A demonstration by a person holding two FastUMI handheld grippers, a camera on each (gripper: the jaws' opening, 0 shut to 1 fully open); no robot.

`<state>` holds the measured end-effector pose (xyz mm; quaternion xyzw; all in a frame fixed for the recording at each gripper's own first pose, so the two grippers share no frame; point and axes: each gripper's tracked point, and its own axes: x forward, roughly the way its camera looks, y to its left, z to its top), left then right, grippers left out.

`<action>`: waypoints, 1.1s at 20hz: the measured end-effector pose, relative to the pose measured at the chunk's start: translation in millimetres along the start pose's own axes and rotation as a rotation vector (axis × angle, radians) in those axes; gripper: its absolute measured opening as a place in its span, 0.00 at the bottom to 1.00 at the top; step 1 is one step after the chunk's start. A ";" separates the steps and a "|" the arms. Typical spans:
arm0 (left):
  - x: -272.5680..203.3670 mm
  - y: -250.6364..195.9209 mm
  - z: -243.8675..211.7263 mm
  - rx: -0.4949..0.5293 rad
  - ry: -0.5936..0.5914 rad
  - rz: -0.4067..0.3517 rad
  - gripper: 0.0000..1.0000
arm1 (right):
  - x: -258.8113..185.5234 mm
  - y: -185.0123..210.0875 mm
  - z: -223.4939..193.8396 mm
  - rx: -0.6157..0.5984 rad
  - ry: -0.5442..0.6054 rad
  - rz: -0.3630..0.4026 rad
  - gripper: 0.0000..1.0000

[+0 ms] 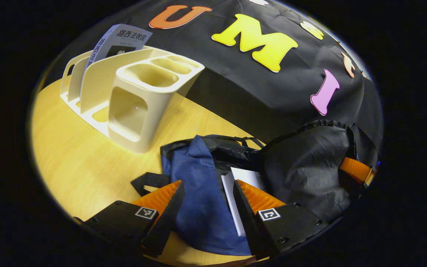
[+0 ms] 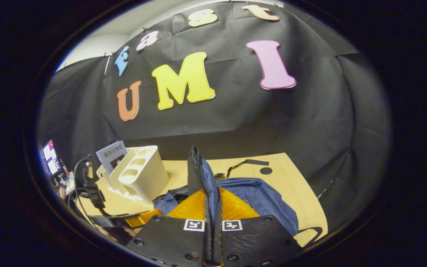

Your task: Open the schoolbag, grab two books from the bookshelf and put them into the schoolbag.

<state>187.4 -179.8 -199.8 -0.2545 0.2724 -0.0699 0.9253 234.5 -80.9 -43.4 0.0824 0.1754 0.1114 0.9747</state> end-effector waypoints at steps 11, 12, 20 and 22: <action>-66.8 88.9 90.2 0.286 -0.152 0.175 0.84 | -1.4 14.1 -8.1 -0.006 -0.024 -0.051 0.02; -73.1 96.8 101.3 0.312 -0.176 0.195 0.84 | -1.7 14.1 -7.4 0.006 -0.028 -0.057 0.02; -117.5 124.7 192.6 0.384 -0.359 0.242 0.94 | 0.6 20.0 -10.8 0.007 -0.023 -0.095 0.02; -120.0 138.2 213.4 0.349 -0.361 0.270 0.94 | 0.1 21.6 -10.1 -0.003 -0.025 -0.101 0.03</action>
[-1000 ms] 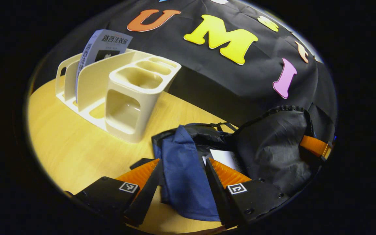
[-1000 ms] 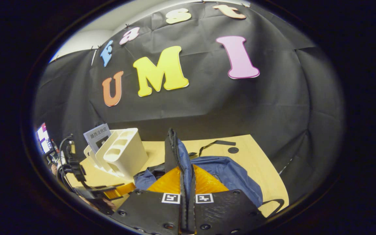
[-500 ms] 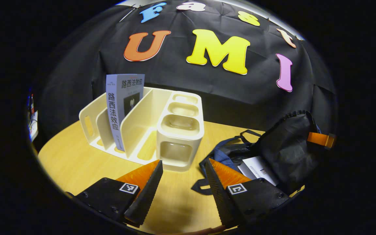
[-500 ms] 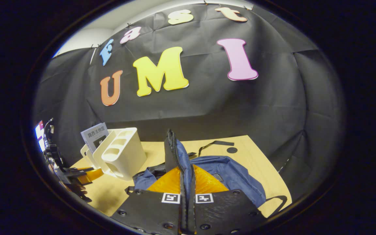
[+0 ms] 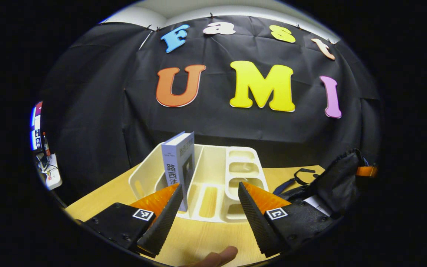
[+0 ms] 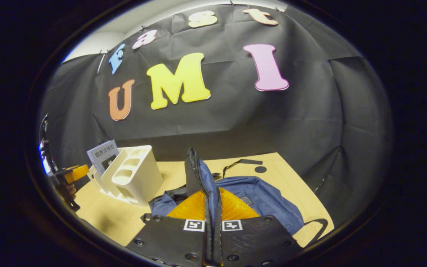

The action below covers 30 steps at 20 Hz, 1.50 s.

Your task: Open the schoolbag, grab two books from the bookshelf and put them into the schoolbag.

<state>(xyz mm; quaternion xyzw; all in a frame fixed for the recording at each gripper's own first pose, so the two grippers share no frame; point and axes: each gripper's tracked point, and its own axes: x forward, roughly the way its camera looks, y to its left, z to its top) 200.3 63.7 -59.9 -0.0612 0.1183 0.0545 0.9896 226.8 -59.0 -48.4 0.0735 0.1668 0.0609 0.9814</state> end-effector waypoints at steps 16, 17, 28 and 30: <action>107.3 41.8 85.7 0.100 0.125 0.005 0.93 | -8.4 8.6 -2.4 -0.055 0.025 0.036 0.02; 113.5 44.3 84.9 0.100 0.154 0.015 0.93 | -8.6 6.4 -2.8 -0.051 0.022 0.038 0.02; 157.6 42.0 37.4 0.381 0.491 0.063 0.91 | -13.5 2.4 -10.9 -0.047 -0.005 0.077 0.02; 159.7 39.4 26.6 0.398 0.554 0.068 0.90 | -12.6 2.6 -14.0 -0.035 0.000 0.085 0.04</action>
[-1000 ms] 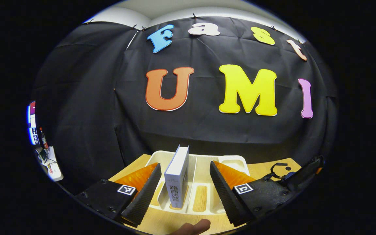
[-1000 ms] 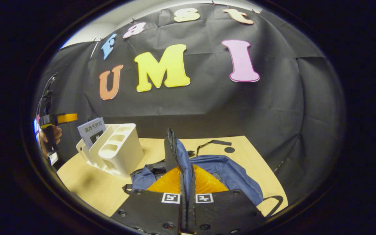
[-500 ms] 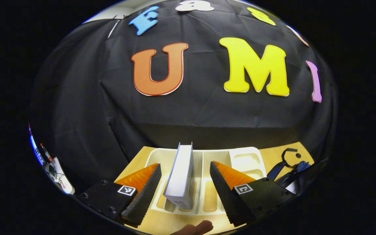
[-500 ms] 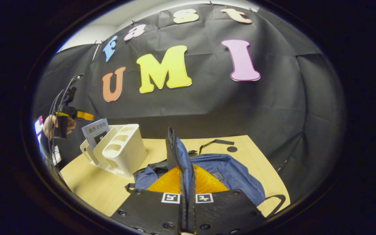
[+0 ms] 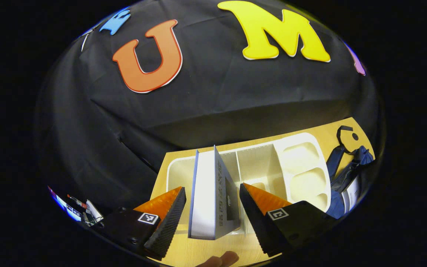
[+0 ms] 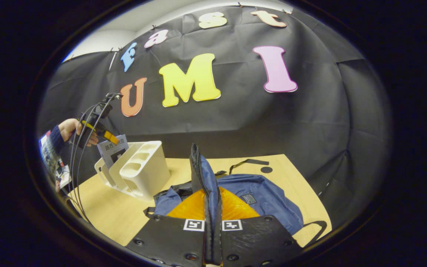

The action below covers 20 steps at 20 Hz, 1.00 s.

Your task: Open the schoolbag, grab two books from the bookshelf and put them into the schoolbag.

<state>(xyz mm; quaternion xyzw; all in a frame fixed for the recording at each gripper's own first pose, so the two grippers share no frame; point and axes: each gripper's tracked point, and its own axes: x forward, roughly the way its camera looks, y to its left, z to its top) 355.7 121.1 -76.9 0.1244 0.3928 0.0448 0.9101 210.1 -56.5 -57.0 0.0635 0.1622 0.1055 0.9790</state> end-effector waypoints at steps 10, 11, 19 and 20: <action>23.3 -3.7 -9.6 0.060 0.133 0.005 0.63 | -6.1 -3.5 -10.1 0.014 0.005 0.012 0.04; 21.2 -9.1 -8.7 0.058 0.130 -0.009 0.61 | -6.4 -3.8 -11.7 0.016 0.006 0.011 0.04; 0.6 -17.0 -21.5 -0.030 0.106 -0.079 0.43 | -14.8 -2.1 -17.9 0.021 0.005 0.014 0.04; -4.8 -13.6 -24.4 -0.047 0.096 -0.084 0.43 | -15.9 -1.3 -18.7 0.018 0.006 0.014 0.04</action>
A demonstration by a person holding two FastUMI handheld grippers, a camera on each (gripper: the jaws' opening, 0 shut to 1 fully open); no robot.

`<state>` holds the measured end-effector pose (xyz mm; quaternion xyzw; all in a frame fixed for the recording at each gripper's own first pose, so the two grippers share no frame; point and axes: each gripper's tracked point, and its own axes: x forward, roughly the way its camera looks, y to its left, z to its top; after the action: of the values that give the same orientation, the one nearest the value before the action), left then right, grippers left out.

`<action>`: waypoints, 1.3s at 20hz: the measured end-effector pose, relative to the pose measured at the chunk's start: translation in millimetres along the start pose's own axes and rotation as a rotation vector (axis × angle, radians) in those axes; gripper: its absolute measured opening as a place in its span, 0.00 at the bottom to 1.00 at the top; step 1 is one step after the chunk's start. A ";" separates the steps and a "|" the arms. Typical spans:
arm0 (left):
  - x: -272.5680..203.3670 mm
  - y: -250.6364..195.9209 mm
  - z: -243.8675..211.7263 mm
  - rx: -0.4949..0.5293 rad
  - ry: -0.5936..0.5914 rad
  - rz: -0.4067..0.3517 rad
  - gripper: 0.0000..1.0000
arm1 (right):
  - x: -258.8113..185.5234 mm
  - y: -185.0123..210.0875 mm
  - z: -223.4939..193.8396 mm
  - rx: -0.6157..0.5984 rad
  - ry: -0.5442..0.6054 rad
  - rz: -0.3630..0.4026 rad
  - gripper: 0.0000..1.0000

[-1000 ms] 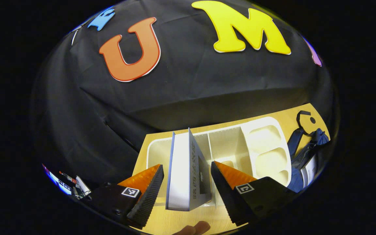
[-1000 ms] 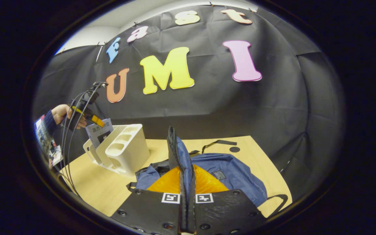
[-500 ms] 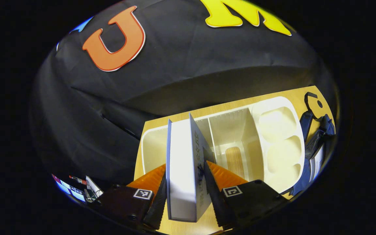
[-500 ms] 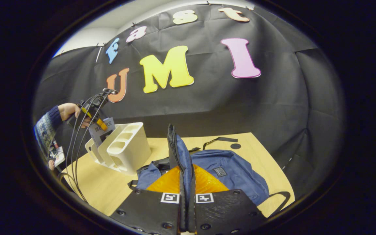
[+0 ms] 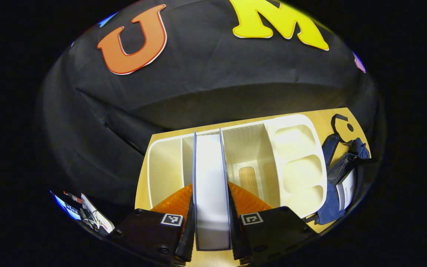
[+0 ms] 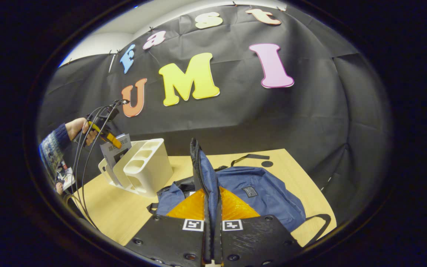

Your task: Open the schoolbag, grab two books from the bookshelf and put them into the schoolbag.

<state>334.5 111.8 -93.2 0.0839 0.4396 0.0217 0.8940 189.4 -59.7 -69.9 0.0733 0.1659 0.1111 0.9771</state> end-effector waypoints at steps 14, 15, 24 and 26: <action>-93.0 30.0 -98.2 -0.204 -0.092 -0.182 0.40 | 8.1 -5.7 -9.6 0.018 0.027 -0.014 0.04; -97.5 29.4 -105.7 -0.235 -0.097 -0.202 0.43 | 8.5 -3.5 -9.3 0.013 0.028 -0.015 0.04; -125.8 30.6 -168.1 -0.533 -0.121 -0.349 0.40 | 14.1 10.8 -9.0 -0.009 0.037 -0.018 0.04; -129.3 18.9 -181.0 -0.589 -0.121 -0.411 0.40 | 15.8 13.1 -9.5 -0.018 0.041 -0.018 0.04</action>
<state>113.1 139.5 -97.3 -0.2661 0.3685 -0.0378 0.8899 198.2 -42.3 -81.3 0.0608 0.1857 0.1054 0.9750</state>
